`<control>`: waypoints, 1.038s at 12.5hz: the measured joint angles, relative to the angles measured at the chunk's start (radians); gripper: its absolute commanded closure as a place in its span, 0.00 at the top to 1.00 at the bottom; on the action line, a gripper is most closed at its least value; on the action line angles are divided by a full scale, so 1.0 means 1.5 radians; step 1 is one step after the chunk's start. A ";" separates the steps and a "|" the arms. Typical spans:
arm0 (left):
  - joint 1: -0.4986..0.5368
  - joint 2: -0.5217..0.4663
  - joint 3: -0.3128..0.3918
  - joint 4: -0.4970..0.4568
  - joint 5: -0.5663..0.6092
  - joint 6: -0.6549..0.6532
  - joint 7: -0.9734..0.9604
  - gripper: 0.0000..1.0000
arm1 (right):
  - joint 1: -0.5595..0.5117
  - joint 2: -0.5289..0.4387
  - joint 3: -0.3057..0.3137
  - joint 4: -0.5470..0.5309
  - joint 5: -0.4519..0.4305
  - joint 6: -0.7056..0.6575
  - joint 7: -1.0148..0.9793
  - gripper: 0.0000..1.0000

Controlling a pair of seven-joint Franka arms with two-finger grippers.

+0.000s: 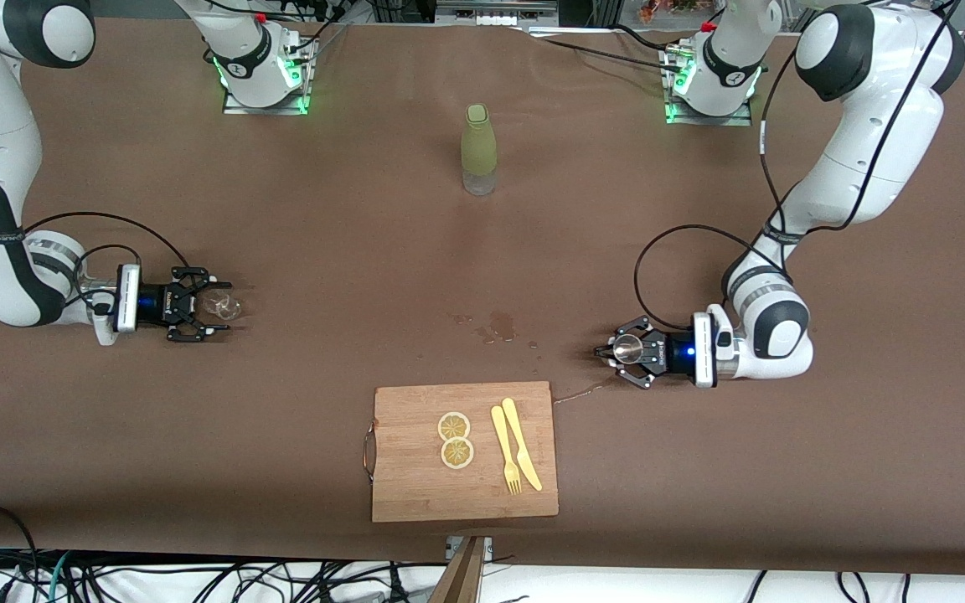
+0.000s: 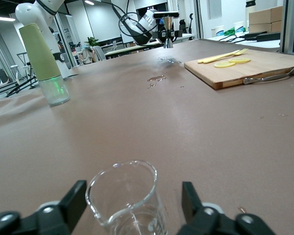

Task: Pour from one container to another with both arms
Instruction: 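Lift the beaker with the right gripper toward the jigger held by the left gripper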

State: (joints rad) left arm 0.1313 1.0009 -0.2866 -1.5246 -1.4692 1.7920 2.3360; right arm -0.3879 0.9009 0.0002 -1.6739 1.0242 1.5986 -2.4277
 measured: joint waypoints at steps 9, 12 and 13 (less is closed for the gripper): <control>-0.097 -0.001 -0.001 0.013 -0.036 0.099 0.027 0.00 | 0.043 -0.001 0.001 0.040 -0.001 -0.005 0.019 0.01; -0.116 -0.001 -0.001 0.012 -0.055 0.114 0.047 0.00 | 0.097 -0.008 0.002 0.105 -0.012 -0.026 0.131 0.01; -0.120 -0.001 -0.001 0.012 -0.057 0.116 0.052 0.00 | 0.116 -0.014 0.003 0.122 -0.014 -0.027 0.173 0.01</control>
State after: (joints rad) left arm -0.0481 1.0000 -0.2878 -1.5073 -1.5551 1.9658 2.4140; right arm -0.2135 0.8806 0.0043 -1.4905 1.0031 1.5579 -2.1687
